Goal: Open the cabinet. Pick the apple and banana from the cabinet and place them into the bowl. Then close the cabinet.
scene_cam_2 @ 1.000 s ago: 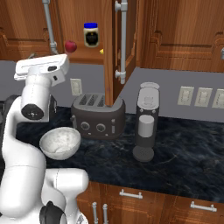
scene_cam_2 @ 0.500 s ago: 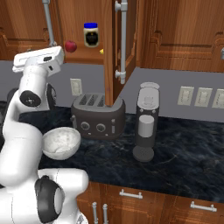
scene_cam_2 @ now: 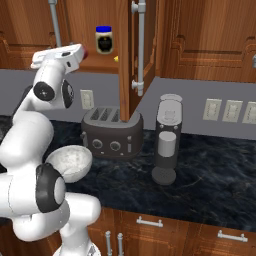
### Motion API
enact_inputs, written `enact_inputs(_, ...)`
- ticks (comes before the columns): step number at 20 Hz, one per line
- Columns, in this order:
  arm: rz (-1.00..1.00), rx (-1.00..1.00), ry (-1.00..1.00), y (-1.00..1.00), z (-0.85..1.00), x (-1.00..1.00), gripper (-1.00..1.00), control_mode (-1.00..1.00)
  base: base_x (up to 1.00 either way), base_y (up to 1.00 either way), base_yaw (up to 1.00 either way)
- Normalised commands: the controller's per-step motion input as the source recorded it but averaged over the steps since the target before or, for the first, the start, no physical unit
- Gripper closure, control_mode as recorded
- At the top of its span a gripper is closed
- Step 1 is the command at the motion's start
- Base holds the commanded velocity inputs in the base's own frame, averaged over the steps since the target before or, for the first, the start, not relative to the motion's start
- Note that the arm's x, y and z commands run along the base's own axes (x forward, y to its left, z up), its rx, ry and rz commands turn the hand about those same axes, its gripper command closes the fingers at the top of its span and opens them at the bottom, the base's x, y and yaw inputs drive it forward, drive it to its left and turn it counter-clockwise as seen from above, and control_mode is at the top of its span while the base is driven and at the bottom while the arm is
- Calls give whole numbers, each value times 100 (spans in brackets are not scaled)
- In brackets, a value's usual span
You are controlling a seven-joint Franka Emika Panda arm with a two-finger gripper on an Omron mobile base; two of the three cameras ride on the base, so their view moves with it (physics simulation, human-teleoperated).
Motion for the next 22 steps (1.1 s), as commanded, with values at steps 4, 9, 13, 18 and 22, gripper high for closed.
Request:
enact_inputs(4, -10, 0, 3, 10, 4, 66, -100, -100, 0, 0, 0)
enact_inputs(9, -7, 0, 10, 28, 0, 90, -100, -100, 0, 0, 0)
enact_inputs(13, -6, 0, 11, 42, 0, 100, 100, -100, 0, 0, 0)
enact_inputs(18, -2, 0, 4, 9, 0, 25, 100, -100, 0, 0, 0)
enact_inputs(22, 0, 0, -1, 0, 3, -8, 100, -100, 0, 0, 0)
